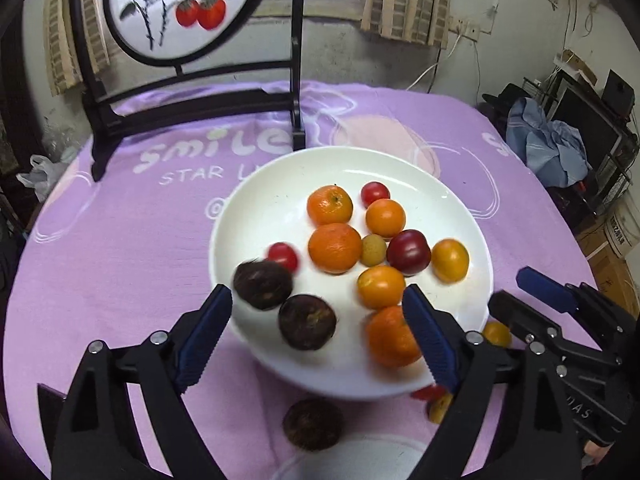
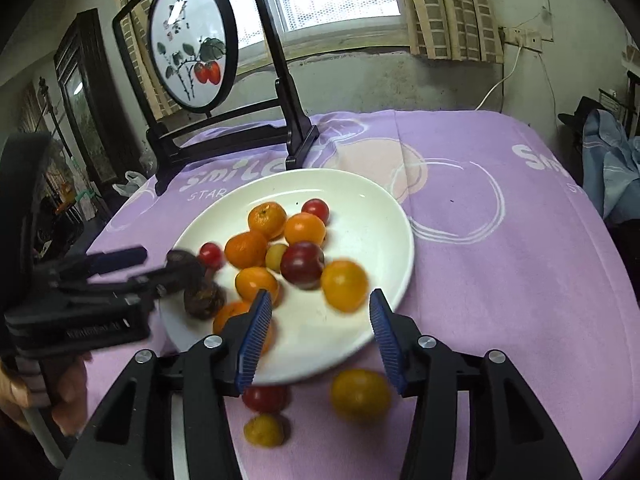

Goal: Organize fruits
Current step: 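Carry both held fruits over the white plate and open both tools, then grasp a small yellow-green fruit with the right tool while the left tool grasps a dark brown fruit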

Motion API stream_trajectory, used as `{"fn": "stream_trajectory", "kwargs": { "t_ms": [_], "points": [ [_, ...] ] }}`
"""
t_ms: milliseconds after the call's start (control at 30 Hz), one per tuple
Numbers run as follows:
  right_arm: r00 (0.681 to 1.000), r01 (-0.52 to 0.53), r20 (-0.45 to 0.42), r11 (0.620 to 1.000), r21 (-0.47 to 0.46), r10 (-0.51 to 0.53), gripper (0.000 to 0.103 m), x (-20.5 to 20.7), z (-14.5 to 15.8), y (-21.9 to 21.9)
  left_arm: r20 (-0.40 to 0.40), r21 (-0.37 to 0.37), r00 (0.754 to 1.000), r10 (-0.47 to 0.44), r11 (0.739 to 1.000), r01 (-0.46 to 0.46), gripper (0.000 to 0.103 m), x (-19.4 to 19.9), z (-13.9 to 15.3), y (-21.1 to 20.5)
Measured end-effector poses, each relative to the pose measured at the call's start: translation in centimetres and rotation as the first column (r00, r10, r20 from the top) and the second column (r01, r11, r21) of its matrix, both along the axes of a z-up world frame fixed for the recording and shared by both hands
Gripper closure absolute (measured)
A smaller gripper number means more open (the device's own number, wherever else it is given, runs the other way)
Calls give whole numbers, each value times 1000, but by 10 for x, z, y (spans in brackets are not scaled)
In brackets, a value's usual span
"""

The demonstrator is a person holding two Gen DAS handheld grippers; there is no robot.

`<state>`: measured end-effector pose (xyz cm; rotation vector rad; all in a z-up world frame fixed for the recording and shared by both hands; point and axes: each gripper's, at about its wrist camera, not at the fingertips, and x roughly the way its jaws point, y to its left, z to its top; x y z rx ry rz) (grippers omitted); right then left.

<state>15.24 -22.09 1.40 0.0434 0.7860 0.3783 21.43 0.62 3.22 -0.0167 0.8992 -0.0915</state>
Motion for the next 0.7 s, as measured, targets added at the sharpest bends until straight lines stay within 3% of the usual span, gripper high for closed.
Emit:
{"fn": "stream_trajectory", "kwargs": {
  "t_ms": [267,700],
  "points": [
    [997,-69,29,994,-80,71,51,-56,0,5,29,0,999,47,999,-47,12,-56,11,20],
    [993,-100,-79,978,-183,87,51,-93,-44,32,-66,-40,996,54,998,-57,12,-113,-49,37]
  ]
}}
